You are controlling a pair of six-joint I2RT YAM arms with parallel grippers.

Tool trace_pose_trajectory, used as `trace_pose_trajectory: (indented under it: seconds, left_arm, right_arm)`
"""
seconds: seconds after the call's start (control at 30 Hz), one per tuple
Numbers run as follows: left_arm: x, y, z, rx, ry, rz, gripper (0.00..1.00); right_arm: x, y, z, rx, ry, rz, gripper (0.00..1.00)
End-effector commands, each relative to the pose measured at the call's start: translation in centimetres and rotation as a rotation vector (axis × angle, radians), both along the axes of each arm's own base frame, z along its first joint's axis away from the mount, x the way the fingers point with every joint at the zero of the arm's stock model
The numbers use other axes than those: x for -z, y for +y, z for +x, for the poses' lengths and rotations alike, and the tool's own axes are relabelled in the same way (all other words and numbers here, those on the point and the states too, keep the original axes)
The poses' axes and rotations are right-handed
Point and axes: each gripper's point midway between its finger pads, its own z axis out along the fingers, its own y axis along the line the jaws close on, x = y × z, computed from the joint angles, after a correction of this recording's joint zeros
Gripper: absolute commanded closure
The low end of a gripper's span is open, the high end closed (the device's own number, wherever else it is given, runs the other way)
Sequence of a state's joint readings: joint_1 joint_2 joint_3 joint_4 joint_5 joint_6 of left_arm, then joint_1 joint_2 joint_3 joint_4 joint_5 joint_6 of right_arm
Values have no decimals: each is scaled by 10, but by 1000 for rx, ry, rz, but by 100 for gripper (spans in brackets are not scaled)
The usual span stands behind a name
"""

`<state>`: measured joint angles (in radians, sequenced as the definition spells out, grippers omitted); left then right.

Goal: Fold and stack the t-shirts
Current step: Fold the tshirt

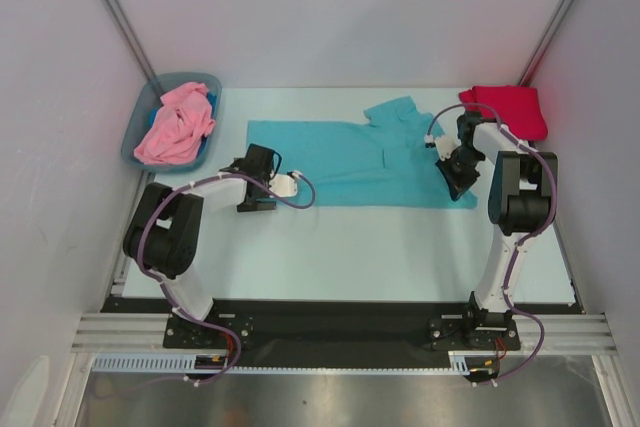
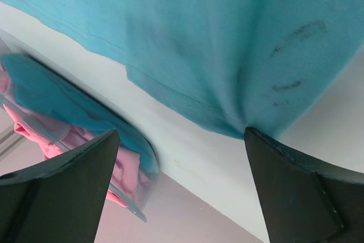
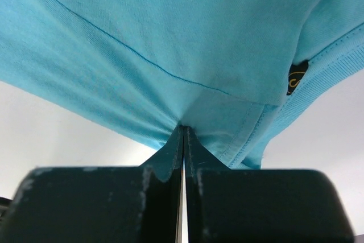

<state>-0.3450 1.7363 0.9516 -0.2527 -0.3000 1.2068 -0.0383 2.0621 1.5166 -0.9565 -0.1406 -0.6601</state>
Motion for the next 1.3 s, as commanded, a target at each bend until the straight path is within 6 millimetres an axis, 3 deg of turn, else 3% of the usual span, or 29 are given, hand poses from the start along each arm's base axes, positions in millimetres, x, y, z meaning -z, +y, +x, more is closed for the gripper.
trace_pose_trajectory:
  seconds: [0.0,0.4,1.07,1.27]
  left_arm:
    - [42,6,-66,38,272,23,0]
    - [45,2,-85,80,312,35,0]
    - [48,-1,-141,148,418,45,0]
    - [48,-1,-150,141,434,41,0]
  right_arm:
    - [-7,-17,-36,-11,111,-53,100]
    - [-6,-14,-54,-69,149,-59,100]
    - [-9,-12,-78,-159,188,-55,100]
    - [-10,-11,-88,-179,221,-43,100]
